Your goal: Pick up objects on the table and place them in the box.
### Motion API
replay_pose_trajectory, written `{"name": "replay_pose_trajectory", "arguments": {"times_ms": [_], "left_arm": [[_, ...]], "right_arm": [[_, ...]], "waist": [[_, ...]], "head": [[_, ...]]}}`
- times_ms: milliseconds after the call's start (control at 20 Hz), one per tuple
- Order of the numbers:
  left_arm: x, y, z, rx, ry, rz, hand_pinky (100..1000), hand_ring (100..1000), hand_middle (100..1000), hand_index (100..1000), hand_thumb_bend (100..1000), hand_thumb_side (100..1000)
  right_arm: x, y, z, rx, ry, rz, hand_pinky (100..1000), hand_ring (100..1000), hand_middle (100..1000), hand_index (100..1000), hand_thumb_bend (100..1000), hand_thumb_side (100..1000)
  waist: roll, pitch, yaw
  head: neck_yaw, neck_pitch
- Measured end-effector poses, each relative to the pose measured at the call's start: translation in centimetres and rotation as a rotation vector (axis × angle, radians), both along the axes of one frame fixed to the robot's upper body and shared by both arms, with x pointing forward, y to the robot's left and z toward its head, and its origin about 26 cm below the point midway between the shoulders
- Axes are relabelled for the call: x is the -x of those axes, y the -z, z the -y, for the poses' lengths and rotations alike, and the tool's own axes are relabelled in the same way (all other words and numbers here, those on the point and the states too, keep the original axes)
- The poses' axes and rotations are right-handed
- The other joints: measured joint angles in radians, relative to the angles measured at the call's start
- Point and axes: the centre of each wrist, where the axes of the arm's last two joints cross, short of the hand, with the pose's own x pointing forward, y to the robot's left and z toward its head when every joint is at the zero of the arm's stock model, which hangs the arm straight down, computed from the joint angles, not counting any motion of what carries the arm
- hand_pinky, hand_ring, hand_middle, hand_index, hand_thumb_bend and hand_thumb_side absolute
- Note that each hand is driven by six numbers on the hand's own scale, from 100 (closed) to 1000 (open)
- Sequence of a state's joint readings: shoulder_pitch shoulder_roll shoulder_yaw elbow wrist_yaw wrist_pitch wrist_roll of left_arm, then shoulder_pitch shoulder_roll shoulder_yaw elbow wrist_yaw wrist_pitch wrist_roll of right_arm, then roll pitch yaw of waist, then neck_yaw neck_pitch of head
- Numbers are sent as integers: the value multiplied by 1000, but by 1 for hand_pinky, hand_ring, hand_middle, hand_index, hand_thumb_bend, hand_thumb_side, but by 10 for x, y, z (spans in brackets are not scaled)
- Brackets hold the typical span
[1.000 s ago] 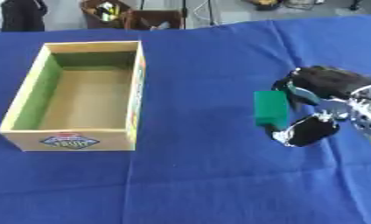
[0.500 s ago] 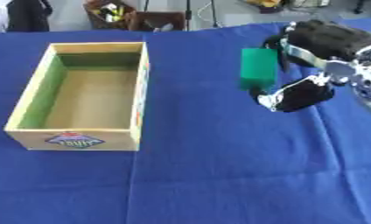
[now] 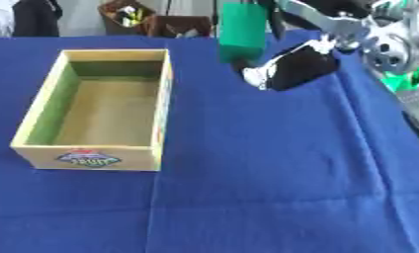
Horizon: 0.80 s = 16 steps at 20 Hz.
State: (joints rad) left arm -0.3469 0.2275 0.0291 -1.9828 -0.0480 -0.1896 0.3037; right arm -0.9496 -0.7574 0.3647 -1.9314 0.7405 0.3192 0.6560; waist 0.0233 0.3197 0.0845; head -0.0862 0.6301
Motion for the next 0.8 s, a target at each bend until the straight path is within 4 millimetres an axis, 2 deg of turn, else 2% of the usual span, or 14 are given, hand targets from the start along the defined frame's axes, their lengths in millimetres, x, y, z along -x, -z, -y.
{"name": "replay_pose_trajectory", "arguments": {"times_ms": [500,750,800], "left_arm": [[0,0,2,-6,14,-3,512,720,870,793,100,957],[-1,-1,5,1,33,-2,511,720,871,793,100,959],[-1,-1,6,0,35,0,511,720,871,793,100,960]], "right_arm": [[-47,-6,-60,-46,-47,-27,773,701,385,431,100,514],[-75,5,-91,-71,-42,-52,774,700,383,430,100,536],[-80,9,-97,-73,-36,-55,774,700,383,430,100,511]], "waist": [[-11,1,25],[-16,10,46],[-18,12,50]], "head": [[-15,-11],[-31,-25],[-35,-26]]}}
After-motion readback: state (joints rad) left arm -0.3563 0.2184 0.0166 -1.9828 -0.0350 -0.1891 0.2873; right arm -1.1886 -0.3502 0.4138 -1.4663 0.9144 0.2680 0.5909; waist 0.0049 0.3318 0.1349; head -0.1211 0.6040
